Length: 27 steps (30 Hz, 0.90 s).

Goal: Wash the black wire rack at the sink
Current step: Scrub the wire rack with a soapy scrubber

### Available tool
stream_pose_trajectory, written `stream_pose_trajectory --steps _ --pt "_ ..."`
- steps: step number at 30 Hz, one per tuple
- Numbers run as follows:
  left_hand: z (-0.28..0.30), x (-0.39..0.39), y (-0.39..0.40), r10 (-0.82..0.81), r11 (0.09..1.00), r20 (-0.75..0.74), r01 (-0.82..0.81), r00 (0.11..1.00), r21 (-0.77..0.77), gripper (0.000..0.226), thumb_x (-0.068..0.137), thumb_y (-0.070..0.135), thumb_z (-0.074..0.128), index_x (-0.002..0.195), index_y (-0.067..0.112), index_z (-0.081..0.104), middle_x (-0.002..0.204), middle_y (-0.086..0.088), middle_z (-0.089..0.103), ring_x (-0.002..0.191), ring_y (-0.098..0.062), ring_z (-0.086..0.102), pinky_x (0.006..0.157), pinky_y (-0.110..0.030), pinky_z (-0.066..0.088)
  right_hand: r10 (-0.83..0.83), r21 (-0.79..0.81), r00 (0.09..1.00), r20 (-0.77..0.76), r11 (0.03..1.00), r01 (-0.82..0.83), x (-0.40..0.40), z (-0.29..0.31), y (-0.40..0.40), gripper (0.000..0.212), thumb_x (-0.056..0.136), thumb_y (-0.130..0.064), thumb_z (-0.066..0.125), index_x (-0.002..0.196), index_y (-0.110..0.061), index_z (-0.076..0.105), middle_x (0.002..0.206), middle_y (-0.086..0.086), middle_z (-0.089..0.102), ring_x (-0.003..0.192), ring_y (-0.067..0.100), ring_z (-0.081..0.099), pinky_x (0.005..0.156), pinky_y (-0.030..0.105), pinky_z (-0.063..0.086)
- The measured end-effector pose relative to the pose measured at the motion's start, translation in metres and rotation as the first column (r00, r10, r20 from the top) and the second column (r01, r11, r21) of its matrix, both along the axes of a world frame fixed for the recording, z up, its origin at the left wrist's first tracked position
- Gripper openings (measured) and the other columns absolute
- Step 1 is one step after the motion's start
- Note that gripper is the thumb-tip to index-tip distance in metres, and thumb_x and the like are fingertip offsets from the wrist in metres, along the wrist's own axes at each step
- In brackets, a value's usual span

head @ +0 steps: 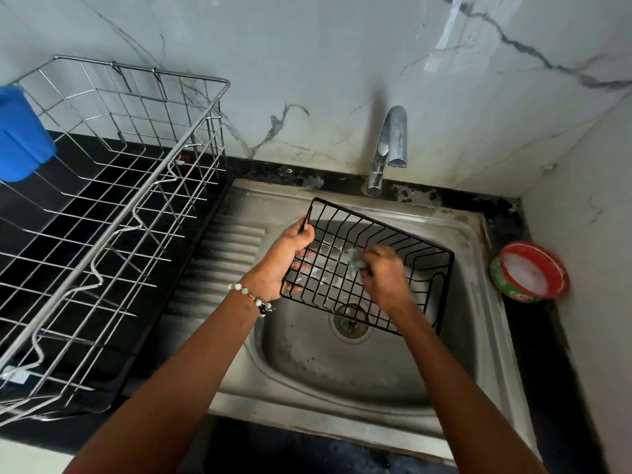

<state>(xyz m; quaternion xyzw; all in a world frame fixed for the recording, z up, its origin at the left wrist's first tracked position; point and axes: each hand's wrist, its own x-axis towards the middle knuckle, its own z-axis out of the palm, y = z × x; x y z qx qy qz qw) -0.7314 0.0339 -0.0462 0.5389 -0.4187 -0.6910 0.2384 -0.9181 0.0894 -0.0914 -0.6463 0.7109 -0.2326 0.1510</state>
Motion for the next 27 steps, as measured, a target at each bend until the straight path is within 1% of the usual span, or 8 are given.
stream_pose_trajectory --steps 2,5,8,12,15,19,23,27 --pt "-0.003 0.003 -0.002 0.012 1.000 -0.054 -0.010 0.998 0.026 0.026 0.092 0.056 0.050 0.118 0.057 0.054 0.070 0.011 0.055 0.059 -0.005 0.044 0.054 -0.024 0.037 -0.200 0.031 0.979 -0.048 0.979 0.202 -0.019 0.001 0.005 0.027 0.088 0.001 0.056 0.113 -0.004 0.065 0.113 0.015 0.058 0.096 0.021 0.053 0.082 0.018 0.039" --pt "-0.003 0.000 -0.003 0.024 0.998 -0.086 -0.020 0.996 0.052 0.018 0.092 0.056 0.052 0.108 0.054 0.058 0.064 0.012 0.051 0.056 -0.005 0.042 0.055 -0.024 0.035 -0.383 0.084 0.916 -0.120 0.915 0.394 -0.022 0.006 0.006 0.022 0.087 0.002 0.056 0.107 0.003 0.065 0.109 0.021 0.062 0.095 0.028 0.058 0.073 0.023 0.043" --pt "-0.003 -0.009 0.000 0.011 0.999 -0.082 -0.008 0.997 0.041 0.018 0.093 0.054 0.050 0.109 0.051 0.057 0.068 0.011 0.054 0.057 -0.006 0.045 0.057 -0.025 0.037 -0.365 0.111 0.925 -0.103 0.920 0.375 0.001 0.011 -0.004 0.021 0.089 -0.002 0.056 0.108 0.002 0.065 0.110 0.017 0.061 0.099 0.026 0.059 0.081 0.027 0.050" --pt "-0.003 -0.014 0.004 -0.025 1.000 0.022 0.025 0.999 -0.011 0.022 0.093 0.057 0.046 0.114 0.055 0.053 0.099 0.002 0.060 0.083 -0.015 0.054 0.066 -0.032 0.043 -0.140 0.049 0.990 -0.036 0.989 0.141 0.033 0.016 -0.016 0.024 0.089 -0.003 0.058 0.112 -0.005 0.064 0.116 0.009 0.055 0.105 0.021 0.054 0.088 0.018 0.042" --pt "-0.002 -0.009 0.003 -0.024 1.000 0.015 0.025 1.000 -0.016 0.022 0.094 0.056 0.046 0.115 0.056 0.052 0.096 0.002 0.059 0.077 -0.012 0.051 0.064 -0.030 0.041 -0.042 0.055 0.999 -0.031 0.998 0.043 0.027 0.008 -0.013 0.026 0.089 -0.003 0.056 0.113 -0.006 0.065 0.115 0.013 0.057 0.106 0.025 0.052 0.088 0.024 0.040" --pt "-0.005 0.002 -0.002 0.013 1.000 -0.064 -0.012 0.998 0.019 0.020 0.093 0.055 0.050 0.112 0.058 0.055 0.078 0.007 0.056 0.063 -0.007 0.046 0.058 -0.026 0.038 -0.211 0.103 0.975 -0.072 0.971 0.218 -0.009 -0.001 0.006 0.029 0.091 -0.001 0.050 0.117 -0.001 0.062 0.118 0.022 0.056 0.099 0.023 0.052 0.079 0.015 0.042" --pt "-0.010 0.003 -0.004 0.029 0.999 -0.079 -0.025 0.996 0.048 0.028 0.090 0.060 0.051 0.117 0.054 0.055 0.073 0.011 0.054 0.061 -0.006 0.046 0.058 -0.028 0.041 -0.455 0.174 0.881 -0.129 0.865 0.471 -0.024 0.001 0.014 0.021 0.086 0.002 0.055 0.104 0.006 0.065 0.106 0.024 0.062 0.098 0.035 0.058 0.077 0.033 0.048" --pt "-0.010 -0.005 -0.001 0.029 0.999 -0.103 -0.025 0.994 0.045 0.025 0.091 0.057 0.051 0.115 0.051 0.056 0.069 0.011 0.052 0.057 -0.006 0.045 0.056 -0.026 0.040 -0.449 0.182 0.888 -0.099 0.869 0.460 -0.003 0.006 0.001 0.019 0.092 -0.001 0.051 0.104 0.005 0.063 0.106 0.022 0.062 0.094 0.028 0.061 0.067 0.024 0.042"
